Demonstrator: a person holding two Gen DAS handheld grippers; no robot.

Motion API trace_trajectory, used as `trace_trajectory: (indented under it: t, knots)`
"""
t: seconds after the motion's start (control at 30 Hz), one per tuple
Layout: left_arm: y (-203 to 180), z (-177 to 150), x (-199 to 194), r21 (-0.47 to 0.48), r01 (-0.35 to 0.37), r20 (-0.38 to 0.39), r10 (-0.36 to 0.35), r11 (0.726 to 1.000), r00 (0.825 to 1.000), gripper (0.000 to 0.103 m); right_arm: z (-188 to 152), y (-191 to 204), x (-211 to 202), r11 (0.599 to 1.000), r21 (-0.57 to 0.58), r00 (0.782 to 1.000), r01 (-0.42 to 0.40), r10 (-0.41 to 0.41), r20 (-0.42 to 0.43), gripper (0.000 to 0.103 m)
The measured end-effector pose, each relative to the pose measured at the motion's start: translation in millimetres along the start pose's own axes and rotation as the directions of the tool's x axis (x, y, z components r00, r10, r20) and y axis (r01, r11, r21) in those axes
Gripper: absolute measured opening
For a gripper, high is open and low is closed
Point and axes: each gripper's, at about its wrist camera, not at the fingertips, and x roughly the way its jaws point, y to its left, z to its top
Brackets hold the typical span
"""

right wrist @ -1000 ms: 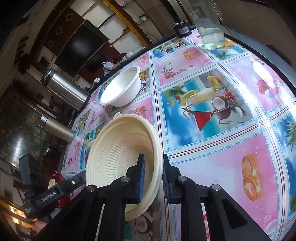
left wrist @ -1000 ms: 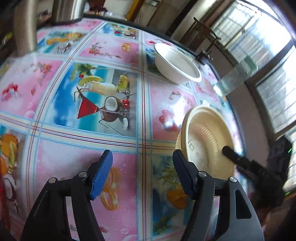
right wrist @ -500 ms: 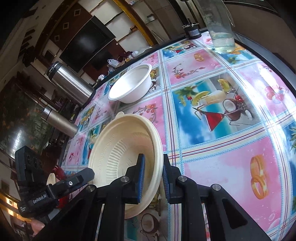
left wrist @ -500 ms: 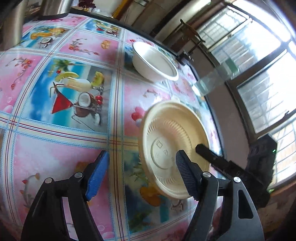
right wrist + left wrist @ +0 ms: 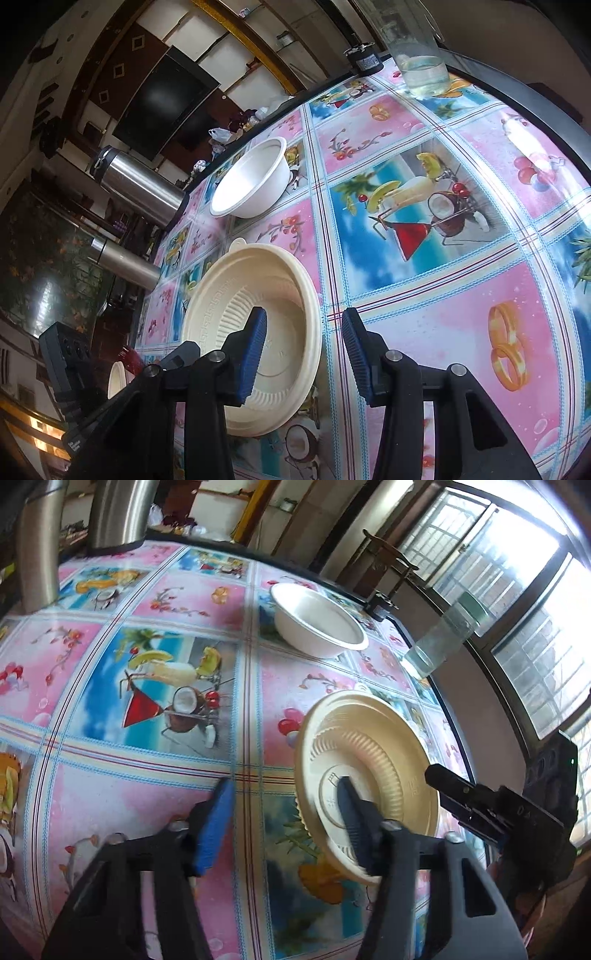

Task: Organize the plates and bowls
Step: 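Close the right tool on the beige bowl rim while the left tool grips the opposite rim, then lift the beige bowl with both tools and carry it toward the stack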

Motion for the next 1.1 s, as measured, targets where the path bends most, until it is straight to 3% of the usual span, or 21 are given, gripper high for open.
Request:
trace_trajectory:
  t: [0.07,0.23,0.27,0.33,0.4,0.6,1.1]
  knots:
    - [-1.6,0.3,1.6,0.009,-0.002,0.000,0.002,1.000,1.000,0.027,-0.3,0.2,-1.2,1.000,0.002,1.000,-0.001,0.001,0.005,0.046]
    - [-5.0,-1.1,3.7,0.028,-0.017,0.001,0.017,0.999,1.000,0.016,-1.8,3.7,-1.4,1.000,0.000,1.000,0.020,-0.020,0.017,0.042]
    - [-6.4,-1.7,4.3,0.034,-0.022,0.000,0.022,0.999,1.000,0.015,-2.3,4.1,-1.2,1.000,0.003,0.999,0.031,-0.031,0.026,0.039]
    - [-8.9,-3.0,4.4,0.044,-0.023,0.000,0.023,0.999,1.000,0.015,-2.6,5.4,0.3,0.999,0.002,0.998,0.046,-0.046,0.031,0.020]
    - [-12.3,-3.8,3.0,0.057,-0.021,0.005,0.021,0.998,1.000,0.015,-3.4,6.2,3.9,0.999,-0.002,0.999,0.050,-0.050,0.019,0.011]
    - [-25.9,-8.2,-1.0,0.133,-0.079,0.043,0.074,0.988,0.996,0.014,-6.1,8.9,7.6,0.996,-0.015,0.996,0.089,-0.089,0.032,0.012]
    - [-29.7,-8.0,-6.2,0.174,-0.161,0.093,0.146,0.972,0.985,0.014,-10.2,16.3,12.4,0.992,-0.060,0.994,0.108,-0.106,0.035,0.012]
